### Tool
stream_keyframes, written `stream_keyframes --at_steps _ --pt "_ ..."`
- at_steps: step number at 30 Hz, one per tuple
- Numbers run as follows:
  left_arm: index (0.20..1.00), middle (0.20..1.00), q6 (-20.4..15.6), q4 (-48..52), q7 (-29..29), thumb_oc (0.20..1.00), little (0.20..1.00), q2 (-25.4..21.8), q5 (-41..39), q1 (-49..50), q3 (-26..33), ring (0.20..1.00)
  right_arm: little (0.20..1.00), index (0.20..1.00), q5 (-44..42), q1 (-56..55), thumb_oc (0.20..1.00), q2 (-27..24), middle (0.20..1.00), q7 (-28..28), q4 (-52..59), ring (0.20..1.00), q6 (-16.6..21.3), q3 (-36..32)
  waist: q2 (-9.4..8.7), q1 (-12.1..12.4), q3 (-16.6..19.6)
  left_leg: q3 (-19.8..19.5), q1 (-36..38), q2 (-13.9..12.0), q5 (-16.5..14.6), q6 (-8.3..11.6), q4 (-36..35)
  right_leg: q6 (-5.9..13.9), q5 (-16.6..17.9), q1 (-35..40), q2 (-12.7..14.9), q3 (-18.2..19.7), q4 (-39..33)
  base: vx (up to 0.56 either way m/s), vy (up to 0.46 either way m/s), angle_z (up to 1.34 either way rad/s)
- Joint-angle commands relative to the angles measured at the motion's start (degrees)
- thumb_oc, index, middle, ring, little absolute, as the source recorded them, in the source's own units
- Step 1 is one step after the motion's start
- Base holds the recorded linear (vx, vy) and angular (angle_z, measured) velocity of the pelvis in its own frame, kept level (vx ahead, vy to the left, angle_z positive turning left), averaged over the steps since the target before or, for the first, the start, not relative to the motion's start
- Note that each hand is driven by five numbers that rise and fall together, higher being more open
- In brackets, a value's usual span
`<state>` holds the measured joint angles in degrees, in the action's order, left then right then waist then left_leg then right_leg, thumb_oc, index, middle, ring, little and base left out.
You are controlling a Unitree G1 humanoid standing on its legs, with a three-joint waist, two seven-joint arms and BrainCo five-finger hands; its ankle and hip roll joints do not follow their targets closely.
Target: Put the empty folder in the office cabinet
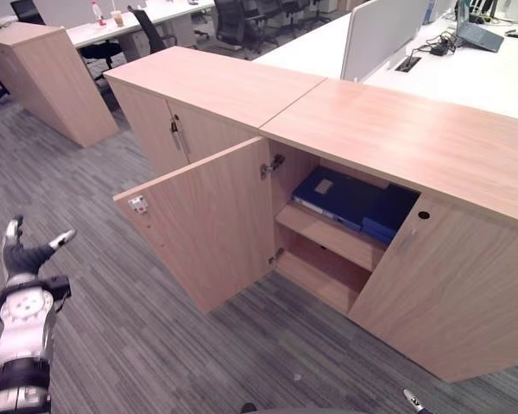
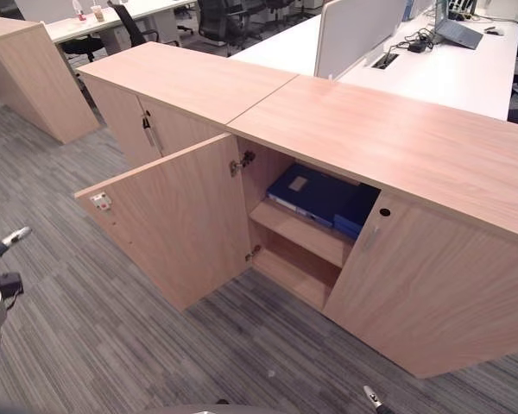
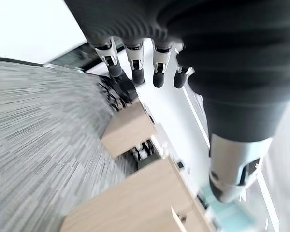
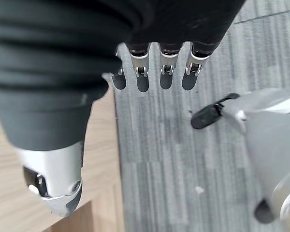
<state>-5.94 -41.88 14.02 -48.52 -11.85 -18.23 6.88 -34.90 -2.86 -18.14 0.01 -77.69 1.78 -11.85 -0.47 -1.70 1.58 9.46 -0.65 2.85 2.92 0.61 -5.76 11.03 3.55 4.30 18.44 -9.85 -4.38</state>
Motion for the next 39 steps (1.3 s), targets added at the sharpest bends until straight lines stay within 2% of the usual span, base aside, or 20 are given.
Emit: stream_keyframes --at_steps 1,2,3,4,5,6,7,8,10,11,12,13,14,15,16,18,20,24,33,39 --pt "1.000 1.000 -1.4 -2.7 0.0 1.000 1.000 -2.9 1.1 -2.5 1.6 1.000 1.000 1.000 -1.3 1.7 1.000 -3.2 1.000 -0.1 -2.3 1.000 0.3 1.2 1.76 -0.2 0.3 -1.9 0.2 -0.7 -5.6 -1.43 0.8 1.14 1.8 -3.9 1.6 2.0 8.2 -0.01 0.155 -0.20" --pt "1.000 1.000 -1.3 -4.5 0.0 1.000 1.000 -3.8 0.8 -4.2 0.4 1.000 1.000 1.000 -1.3 1.9 1.000 -3.4 1.000 -0.1 -2.2 1.000 0.3 1.6 2.11 -0.5 -0.6 -1.4 0.8 -0.8 -5.8 -1.76 0.8 0.64 1.8 -5.2 1.5 1.4 11.0 -0.04 0.148 -0.26" --pt "1.000 1.000 -1.0 -5.7 -0.2 1.000 1.000 -4.2 1.0 -6.3 -1.6 1.000 1.000 1.000 -1.6 2.1 1.000 -3.4 1.000 -0.1 -2.1 1.000 0.3 2.1 2.48 -1.1 -1.7 -0.8 1.4 -1.3 -5.7 -1.86 0.8 -0.27 0.7 -6.3 0.2 0.9 13.7 -0.02 0.128 -0.32" --pt "1.000 1.000 -0.8 -7.2 -0.7 1.000 1.000 -4.3 1.4 -7.5 -2.9 1.000 1.000 1.000 -2.0 2.0 1.000 -3.2 1.000 0.0 -2.2 1.000 0.4 2.6 2.86 -1.8 -2.1 -0.4 2.0 -1.7 -5.9 -1.78 0.8 -0.94 -1.9 -7.1 -2.2 0.9 14.9 0.00 0.097 -0.45" --pt "1.000 1.000 -0.8 -9.9 -1.9 1.000 1.000 -4.6 1.2 -10.2 -5.8 1.000 1.000 1.000 -3.3 2.4 1.000 -3.2 1.000 0.0 -2.6 1.000 1.1 4.2 2.90 -2.5 -2.9 0.7 2.8 -2.0 -5.6 -1.72 0.8 -2.56 -5.4 -9.5 -8.7 0.7 14.0 0.01 0.047 -0.44" --pt "1.000 1.000 -0.9 -10.0 -1.9 1.000 1.000 -4.7 1.2 -10.4 -5.9 1.000 1.000 1.000 -3.4 2.5 1.000 -3.1 1.000 0.0 -2.6 1.000 1.1 4.2 2.89 -2.3 -2.8 0.8 2.6 -2.1 -5.5 -1.67 0.8 -2.67 -5.1 -9.6 -8.8 0.7 13.9 -0.01 0.008 -0.46" --pt "1.000 1.000 -0.6 -10.8 -2.4 1.000 1.000 -5.3 1.1 -11.5 -7.2 1.000 1.000 1.000 -3.7 2.6 1.000 -3.2 1.000 -0.2 -2.6 1.000 1.4 4.8 2.78 -2.6 -3.0 1.3 2.7 -1.9 -5.5 -1.66 0.8 -3.00 -5.8 -9.7 -10.5 -0.4 12.7 0.01 -0.045 -0.35" --pt "1.000 1.000 -0.8 -15.4 -3.6 1.000 1.000 -4.9 0.7 -15.4 -10.8 1.000 1.000 1.000 -5.4 2.7 1.000 -3.3 1.000 -0.4 -3.4 1.000 1.5 5.9 1.98 -3.4 -2.4 1.7 2.9 -1.4 -5.8 -1.33 0.8 -3.93 -6.4 -8.5 -13.3 -1.4 8.4 0.06 -0.073 0.16" --pt "1.000 1.000 -1.2 -16.7 -4.5 1.000 1.000 -2.0 -1.1 -17.9 -12.8 1.000 1.000 1.000 -6.9 2.9 1.000 -4.0 1.000 -0.3 -4.0 1.000 2.0 5.8 0.93 -3.6 -2.2 1.9 3.1 -1.5 -6.1 -0.54 1.9 -4.91 -6.4 -6.7 -15.4 1.0 5.7 0.07 -0.103 0.28" --pt "1.000 1.000 -1.3 -16.4 -4.9 1.000 1.000 -1.0 -1.6 -19.2 -14.1 1.000 1.000 1.000 -7.4 3.0 1.000 -4.6 1.000 -0.8 -3.7 1.000 2.4 5.8 0.25 -3.6 -2.5 2.6 1.4 -2.2 -6.3 0.22 5.4 -5.35 -6.0 -6.3 -15.1 0.8 4.9 -0.02 -0.136 0.07" --pt "1.000 1.000 -1.1 -15.8 -5.7 1.000 1.000 -0.2 -2.0 -20.2 -15.7 1.000 1.000 1.000 -7.9 2.7 1.000 -5.0 1.000 -1.1 -3.5 1.000 2.7 5.5 -0.78 -3.4 -3.7 2.5 -2.4 -3.3 -8.0 1.09 13.0 -6.15 -5.6 -5.8 -14.5 0.3 4.8 -0.07 -0.148 0.18" --pt "1.000 1.000 -1.2 -16.4 -5.8 1.000 1.000 0.5 -2.5 -21.2 -16.6 1.000 1.000 1.000 -8.5 3.1 1.000 -5.7 1.000 -1.3 -3.3 1.000 2.5 5.4 -1.45 -3.2 -4.5 1.6 -5.8 -3.7 -8.1 1.93 18.3 -6.50 -5.5 -5.5 -14.5 0.5 4.5 -0.05 -0.127 0.31" --pt "1.000 1.000 -1.2 -17.4 -5.9 1.000 1.000 1.5 -2.7 -21.9 -17.4 1.000 1.000 1.000 -9.1 3.8 1.000 -6.7 1.000 -1.6 -3.2 1.000 2.8 5.2 -1.84 -2.9 -4.8 0.1 -7.4 -3.8 -8.8 2.44 20.4 -6.66 -5.7 -4.9 -14.4 0.8 3.9 0.00 -0.051 0.20" --pt "1.000 1.000 -1.0 -17.7 -6.2 1.000 1.000 1.9 -2.3 -22.3 -18.1 1.000 1.000 1.000 -8.8 4.1 1.000 -7.2 1.000 -1.6 -3.1 1.000 3.0 5.2 -1.76 -3.0 -4.2 -1.0 -7.8 -3.9 -8.4 2.34 18.5 -6.45 -5.7 -4.9 -14.5 0.6 3.1 0.10 0.014 0.08" --pt "1.000 1.000 -0.5 -18.8 -7.3 1.000 1.000 2.6 -1.5 -22.8 -19.9 1.000 1.000 1.000 -8.2 4.2 1.000 -8.0 1.000 -1.2 -2.3 1.000 2.7 5.2 -1.82 -2.6 -3.6 -3.1 -7.9 -4.6 -6.6 2.00 14.3 -6.14 -5.6 -4.1 -14.5 1.2 2.3 0.08 0.036 0.00" --pt "1.000 1.000 -0.5 -20.5 -7.8 1.000 1.000 2.7 -1.0 -23.3 -20.8 1.000 1.000 1.000 -8.2 4.5 1.000 -8.5 1.000 -0.9 -2.2 1.000 2.6 5.4 -1.83 -2.4 -3.0 -3.5 -7.3 -4.3 -5.9 1.61 12.3 -6.18 -5.4 -4.2 -14.5 1.6 2.1 0.09 0.046 -0.01" --pt "1.000 1.000 -0.1 -23.7 -8.7 1.000 1.000 4.4 0.0 -25.7 -22.9 1.000 1.000 1.000 -7.8 4.0 1.000 -8.4 1.000 -0.5 -2.3 1.000 2.8 5.3 -1.16 -3.2 -1.8 -2.5 -3.9 -4.8 -4.3 1.66 6.5 -5.80 -5.2 -3.6 -15.3 1.7 1.0 0.15 0.071 0.00" --pt "1.000 1.000 0.9 -26.5 -11.0 1.000 1.000 4.5 2.3 -27.2 -25.1 1.000 1.000 1.000 -6.5 2.8 1.000 -8.3 1.000 0.2 -2.9 1.000 2.1 5.5 -0.19 -3.4 0.4 -1.8 0.6 -3.9 -3.8 1.44 1.5 -5.23 -4.8 -2.9 -15.5 2.2 -0.6 0.14 0.082 -0.06" --pt "1.000 1.000 2.2 -35.3 -11.0 1.000 1.000 3.8 5.5 -31.3 -26.0 1.000 1.000 1.000 -4.5 2.5 1.000 -8.4 1.000 1.7 -3.3 1.000 1.3 7.2 0.20 -4.0 0.8 0.1 2.5 -3.4 -5.6 0.74 0.8 -4.02 -4.2 -2.9 -15.2 4.7 -0.6 0.06 0.076 -0.17" --pt "1.000 1.000 2.9 -37.9 -12.0 1.000 1.000 2.7 11.5 -34.2 -29.7 1.000 1.000 1.000 -3.2 2.2 1.000 -8.9 1.000 2.4 -2.6 1.000 1.1 7.9 0.09 -4.7 1.0 1.2 2.3 -3.3 -6.3 0.32 0.8 -3.36 -3.6 -3.9 -15.0 6.0 -0.6 0.01 0.053 -0.15"
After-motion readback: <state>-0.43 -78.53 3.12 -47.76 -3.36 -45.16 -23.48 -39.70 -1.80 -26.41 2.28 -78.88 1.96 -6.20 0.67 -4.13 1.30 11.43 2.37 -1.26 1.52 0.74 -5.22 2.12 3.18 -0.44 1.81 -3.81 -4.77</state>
